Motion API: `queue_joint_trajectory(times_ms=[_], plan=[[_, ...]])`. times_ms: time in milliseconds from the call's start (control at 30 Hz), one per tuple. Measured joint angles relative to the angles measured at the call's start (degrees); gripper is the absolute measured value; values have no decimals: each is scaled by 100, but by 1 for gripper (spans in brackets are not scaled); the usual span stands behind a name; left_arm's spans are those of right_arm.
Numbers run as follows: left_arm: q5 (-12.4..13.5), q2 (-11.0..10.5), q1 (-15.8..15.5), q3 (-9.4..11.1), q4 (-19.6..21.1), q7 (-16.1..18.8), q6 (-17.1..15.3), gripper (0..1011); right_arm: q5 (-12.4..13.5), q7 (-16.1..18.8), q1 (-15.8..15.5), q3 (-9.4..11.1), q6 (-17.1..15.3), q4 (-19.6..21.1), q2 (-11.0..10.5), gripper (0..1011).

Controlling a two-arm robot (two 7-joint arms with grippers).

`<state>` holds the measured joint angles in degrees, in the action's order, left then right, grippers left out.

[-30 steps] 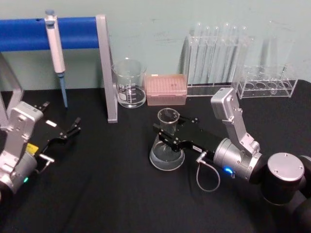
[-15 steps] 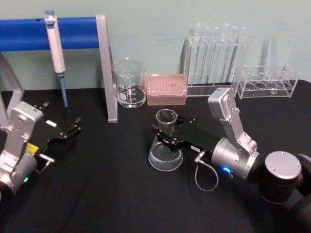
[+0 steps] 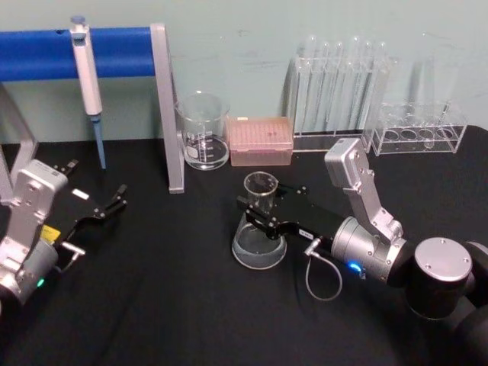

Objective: Grasp the erlenmeyer flask with one hand, shake it three times, then place it back.

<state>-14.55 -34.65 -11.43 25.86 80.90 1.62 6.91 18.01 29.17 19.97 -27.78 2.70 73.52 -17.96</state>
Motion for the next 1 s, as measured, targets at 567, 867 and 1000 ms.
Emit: queue_joint_trajectory(times_ms=[567,867,1000], plan=[[0,0,0,0,0,0,0,1001,-4,0,-7,2,-25,-1,-2,668],[0,0,0,0,0,0,0,1001,-4,0,-5,6,-21,-1,-2,903],[0,0,0,0,0,0,0,1001,-4,0,-4,7,-20,0,-2,1003]])
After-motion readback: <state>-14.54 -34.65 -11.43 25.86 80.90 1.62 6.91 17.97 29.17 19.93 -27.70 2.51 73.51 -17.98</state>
